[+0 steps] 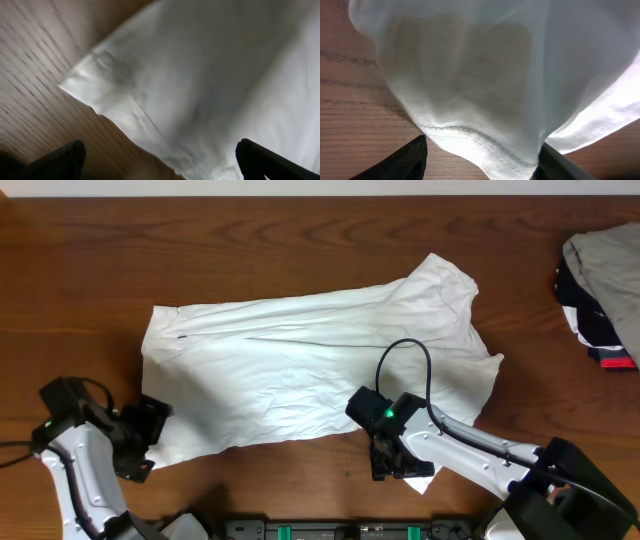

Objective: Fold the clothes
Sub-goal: 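Grasp the bottom-left hem with left gripper, bottom-right with right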

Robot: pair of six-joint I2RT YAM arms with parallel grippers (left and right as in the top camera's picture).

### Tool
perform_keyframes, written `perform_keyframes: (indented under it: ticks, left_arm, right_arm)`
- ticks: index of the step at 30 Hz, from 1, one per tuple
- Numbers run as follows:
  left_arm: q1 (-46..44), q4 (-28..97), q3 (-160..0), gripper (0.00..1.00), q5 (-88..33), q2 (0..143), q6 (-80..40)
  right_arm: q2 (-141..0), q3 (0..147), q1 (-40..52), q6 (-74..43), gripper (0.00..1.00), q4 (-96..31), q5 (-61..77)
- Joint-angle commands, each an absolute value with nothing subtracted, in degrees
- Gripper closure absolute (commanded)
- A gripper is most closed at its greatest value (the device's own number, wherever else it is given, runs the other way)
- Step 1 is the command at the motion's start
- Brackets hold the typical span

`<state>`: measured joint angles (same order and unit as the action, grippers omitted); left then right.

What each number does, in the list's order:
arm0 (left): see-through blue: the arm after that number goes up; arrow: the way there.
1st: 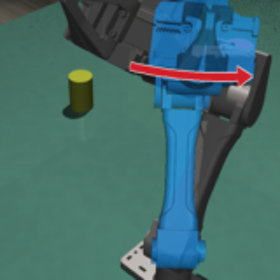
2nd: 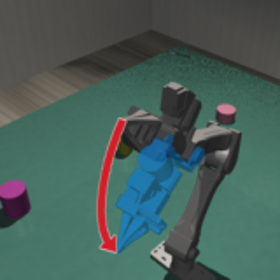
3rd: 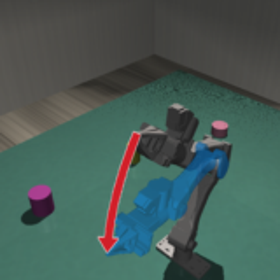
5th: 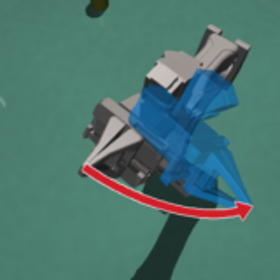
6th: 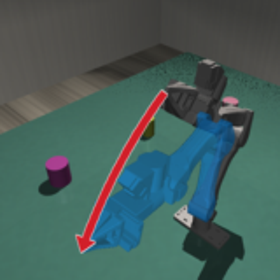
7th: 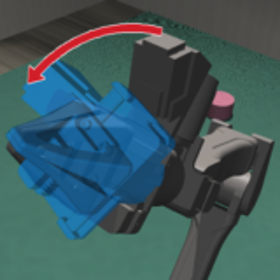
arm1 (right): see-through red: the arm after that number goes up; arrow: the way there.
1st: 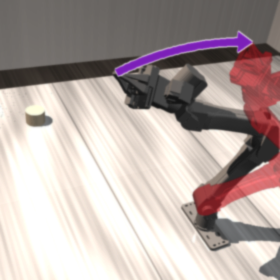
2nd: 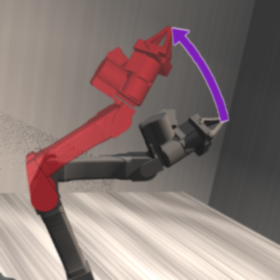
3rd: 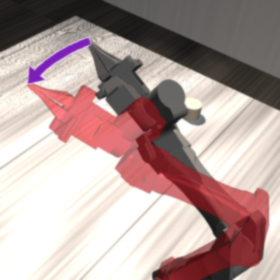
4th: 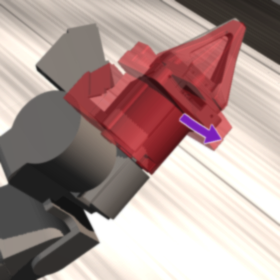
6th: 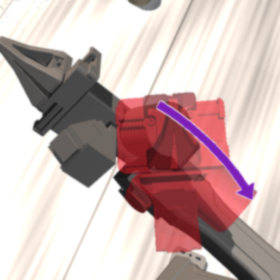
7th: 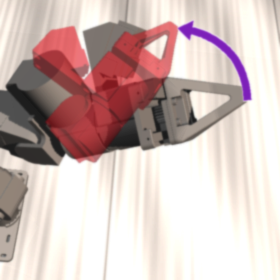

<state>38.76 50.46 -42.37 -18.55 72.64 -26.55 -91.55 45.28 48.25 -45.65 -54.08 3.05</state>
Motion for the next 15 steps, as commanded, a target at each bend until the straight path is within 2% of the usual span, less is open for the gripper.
perform_keyframes:
  ticks: [1, 15]
  left_arm:
    - [41.2, 48.8, -41.3, 0.02, -18.3, 73.0, -25.1]
    - [42.7, 39.6, -41.3, 0.02, -13.6, 74.9, -25.2]
  right_arm:
    - [-91.8, 45.1, 48.7, -46.2, 0.36, -53.9, 2.3]
    - [-91.8, 45.1, 48.7, -46.2, 0.35, -53.9, 2.4]
